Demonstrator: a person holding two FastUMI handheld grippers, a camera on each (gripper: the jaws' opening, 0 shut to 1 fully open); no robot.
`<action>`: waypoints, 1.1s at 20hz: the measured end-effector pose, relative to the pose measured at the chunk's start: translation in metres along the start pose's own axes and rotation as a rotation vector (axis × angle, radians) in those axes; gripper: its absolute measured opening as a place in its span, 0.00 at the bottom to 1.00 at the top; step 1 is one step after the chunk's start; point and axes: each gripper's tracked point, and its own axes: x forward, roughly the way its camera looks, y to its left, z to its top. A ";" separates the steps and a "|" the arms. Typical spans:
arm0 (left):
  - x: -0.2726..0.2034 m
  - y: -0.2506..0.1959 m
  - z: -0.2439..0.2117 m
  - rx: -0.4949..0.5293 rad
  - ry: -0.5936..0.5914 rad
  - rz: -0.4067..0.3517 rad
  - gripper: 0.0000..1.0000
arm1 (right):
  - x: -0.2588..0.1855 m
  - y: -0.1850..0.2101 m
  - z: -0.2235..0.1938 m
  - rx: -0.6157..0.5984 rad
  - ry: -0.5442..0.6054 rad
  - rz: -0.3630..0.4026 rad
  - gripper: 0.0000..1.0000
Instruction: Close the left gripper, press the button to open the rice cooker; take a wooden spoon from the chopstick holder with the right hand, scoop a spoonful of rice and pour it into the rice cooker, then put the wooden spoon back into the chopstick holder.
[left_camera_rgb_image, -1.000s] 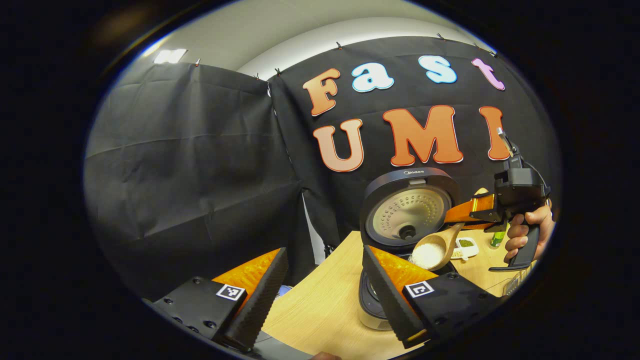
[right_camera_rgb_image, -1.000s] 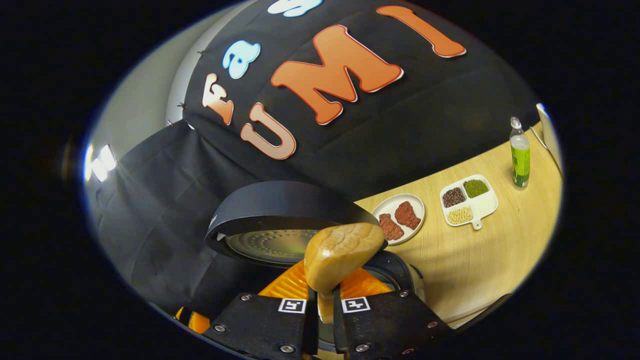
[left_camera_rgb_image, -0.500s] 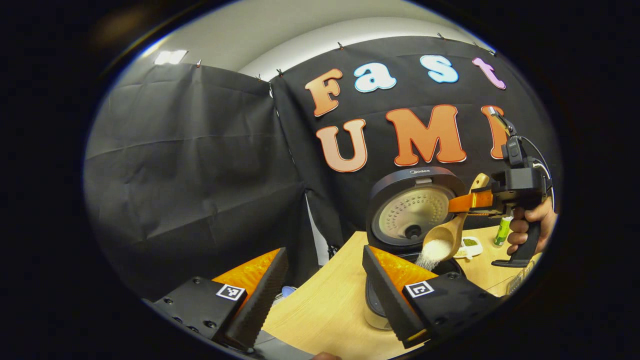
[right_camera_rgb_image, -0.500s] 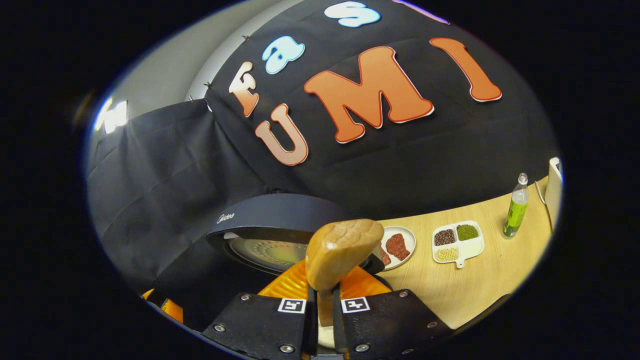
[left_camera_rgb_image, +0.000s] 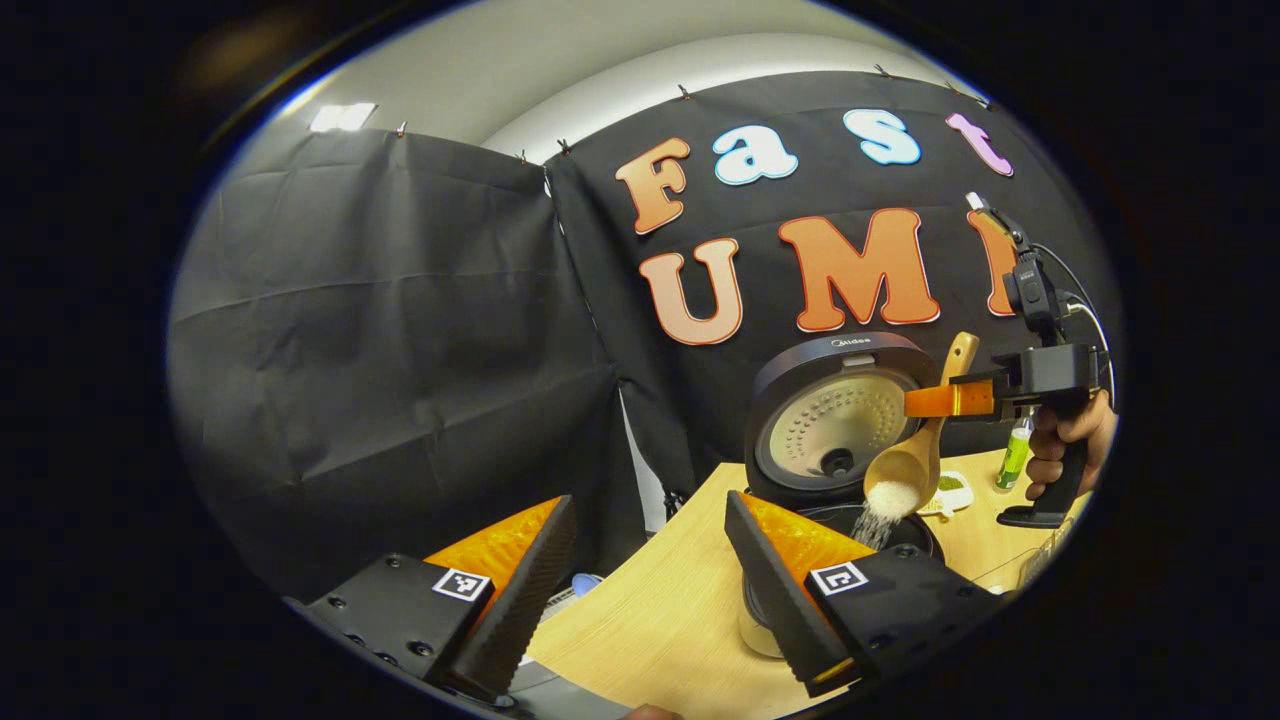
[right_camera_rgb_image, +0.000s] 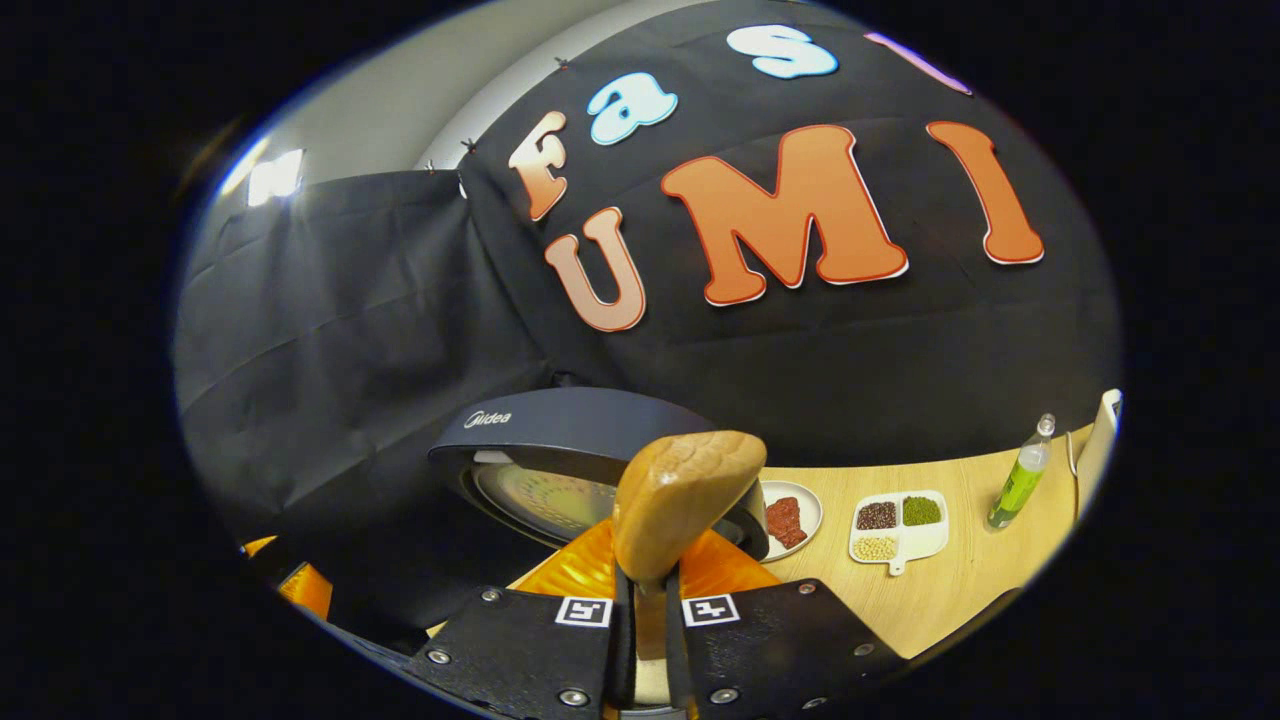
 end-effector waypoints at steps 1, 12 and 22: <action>-0.001 0.000 -0.002 -0.001 0.002 0.000 0.94 | -0.001 0.005 0.000 -0.027 -0.002 0.008 0.12; -0.004 0.007 -0.006 -0.002 0.009 0.015 0.94 | -0.005 0.042 0.002 -0.297 -0.051 0.068 0.12; -0.007 0.006 -0.004 0.021 -0.004 0.013 0.94 | -0.026 0.091 0.009 -0.655 -0.181 0.150 0.11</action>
